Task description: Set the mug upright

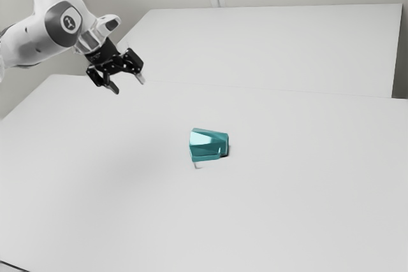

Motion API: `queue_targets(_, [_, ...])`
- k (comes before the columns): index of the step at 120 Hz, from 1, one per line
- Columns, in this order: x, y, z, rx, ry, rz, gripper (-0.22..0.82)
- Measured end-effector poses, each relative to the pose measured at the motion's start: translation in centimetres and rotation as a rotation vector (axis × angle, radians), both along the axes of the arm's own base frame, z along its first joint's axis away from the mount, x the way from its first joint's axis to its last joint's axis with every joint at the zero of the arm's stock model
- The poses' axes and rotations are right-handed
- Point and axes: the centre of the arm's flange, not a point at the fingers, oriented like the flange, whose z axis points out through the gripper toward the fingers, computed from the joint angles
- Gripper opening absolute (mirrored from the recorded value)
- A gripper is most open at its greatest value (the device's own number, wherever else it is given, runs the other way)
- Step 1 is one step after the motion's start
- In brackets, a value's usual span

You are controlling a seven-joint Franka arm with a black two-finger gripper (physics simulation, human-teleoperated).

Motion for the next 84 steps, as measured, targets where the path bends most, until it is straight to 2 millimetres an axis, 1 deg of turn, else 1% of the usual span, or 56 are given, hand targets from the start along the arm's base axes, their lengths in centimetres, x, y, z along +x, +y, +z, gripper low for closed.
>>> queue_targets(18, [-1.0, -1.2, -6.4, -0.158, 0.007, 0.068, 0.58])
queue_targets(32, [-1.4, -1.9, -9.9, -0.252, -0.014, 0.117, 0.58])
queue_targets(46, [-0.9, -1.6, -13.4, -0.322, -0.03, 0.165, 0.58])
queue_targets(67, [-0.3, -1.6, -16.7, -0.379, -0.063, 0.176, 0.58])
queue_targets(73, [-0.3, -1.9, -17.2, -0.391, -0.077, 0.167, 0.58])
queue_targets(84, [-1.0, -2.9, -17.9, -0.399, -0.098, 0.144, 0.58])
